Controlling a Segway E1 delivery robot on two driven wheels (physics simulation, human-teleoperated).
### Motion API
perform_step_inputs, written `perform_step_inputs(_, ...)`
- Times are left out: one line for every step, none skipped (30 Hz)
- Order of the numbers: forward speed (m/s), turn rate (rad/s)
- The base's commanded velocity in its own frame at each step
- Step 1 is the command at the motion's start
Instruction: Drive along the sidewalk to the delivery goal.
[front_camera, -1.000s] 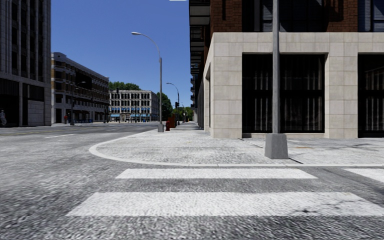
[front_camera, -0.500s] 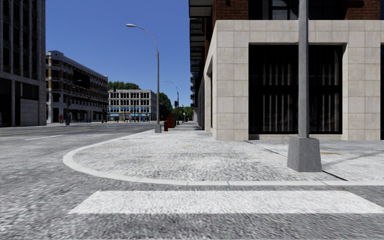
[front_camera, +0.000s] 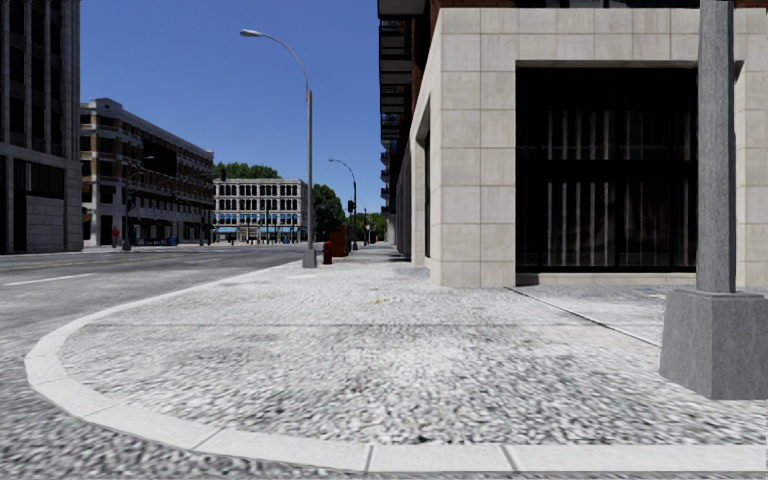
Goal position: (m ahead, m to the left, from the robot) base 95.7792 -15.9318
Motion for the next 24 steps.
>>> perform_step_inputs(2.00, 0.00)
perform_step_inputs(2.00, 0.00)
perform_step_inputs(2.00, 0.00)
perform_step_inputs(2.00, 0.00)
perform_step_inputs(2.00, 0.00)
perform_step_inputs(2.00, 0.00)
perform_step_inputs(2.00, 0.00)
perform_step_inputs(2.00, 0.00)
perform_step_inputs(2.00, 0.00)
perform_step_inputs(2.00, 0.00)
perform_step_inputs(2.00, 0.00)
perform_step_inputs(2.00, 0.00)
perform_step_inputs(2.00, 0.00)
perform_step_inputs(1.98, 0.00)
perform_step_inputs(1.72, 0.00)
perform_step_inputs(1.53, 0.00)
perform_step_inputs(1.53, 0.00)
perform_step_inputs(1.47, 0.00)
perform_step_inputs(1.45, 0.00)
perform_step_inputs(1.44, 0.00)
perform_step_inputs(1.44, 0.00)
perform_step_inputs(1.44, 0.00)
perform_step_inputs(1.44, 0.00)
perform_step_inputs(1.44, 0.00)
